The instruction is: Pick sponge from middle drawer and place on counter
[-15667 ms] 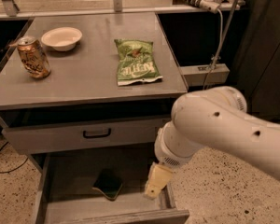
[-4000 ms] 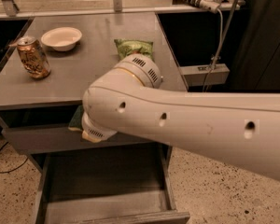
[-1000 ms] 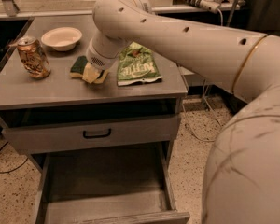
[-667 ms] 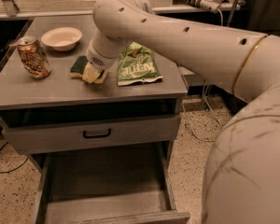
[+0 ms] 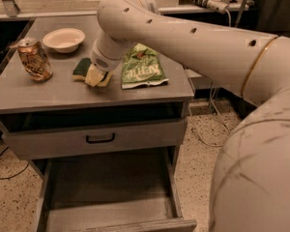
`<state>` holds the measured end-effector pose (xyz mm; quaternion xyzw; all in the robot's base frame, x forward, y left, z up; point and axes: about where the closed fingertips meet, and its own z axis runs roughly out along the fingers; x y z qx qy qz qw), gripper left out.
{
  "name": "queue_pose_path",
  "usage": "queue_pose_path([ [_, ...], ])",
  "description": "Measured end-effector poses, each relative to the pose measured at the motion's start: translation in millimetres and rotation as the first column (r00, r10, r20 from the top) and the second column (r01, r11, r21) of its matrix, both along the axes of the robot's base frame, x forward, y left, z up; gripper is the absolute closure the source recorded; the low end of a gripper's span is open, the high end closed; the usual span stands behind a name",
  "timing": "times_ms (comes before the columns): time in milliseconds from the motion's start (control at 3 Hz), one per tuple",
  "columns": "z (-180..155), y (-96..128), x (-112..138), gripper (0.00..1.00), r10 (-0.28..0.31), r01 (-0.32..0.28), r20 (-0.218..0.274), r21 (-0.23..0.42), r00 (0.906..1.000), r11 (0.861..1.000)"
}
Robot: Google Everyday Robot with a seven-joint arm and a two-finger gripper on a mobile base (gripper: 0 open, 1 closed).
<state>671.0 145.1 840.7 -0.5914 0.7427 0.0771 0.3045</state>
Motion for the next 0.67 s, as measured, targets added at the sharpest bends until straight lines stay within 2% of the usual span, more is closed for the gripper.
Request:
queue_pose_path([
  [333, -0.1, 0.1, 0.0, 0.00, 0.000, 0.000, 0.000, 0.000, 1.0000, 1.000],
  [667, -0.1, 0.1, 0.0, 0.00, 0.000, 0.000, 0.000, 0.000, 1.0000, 1.000],
])
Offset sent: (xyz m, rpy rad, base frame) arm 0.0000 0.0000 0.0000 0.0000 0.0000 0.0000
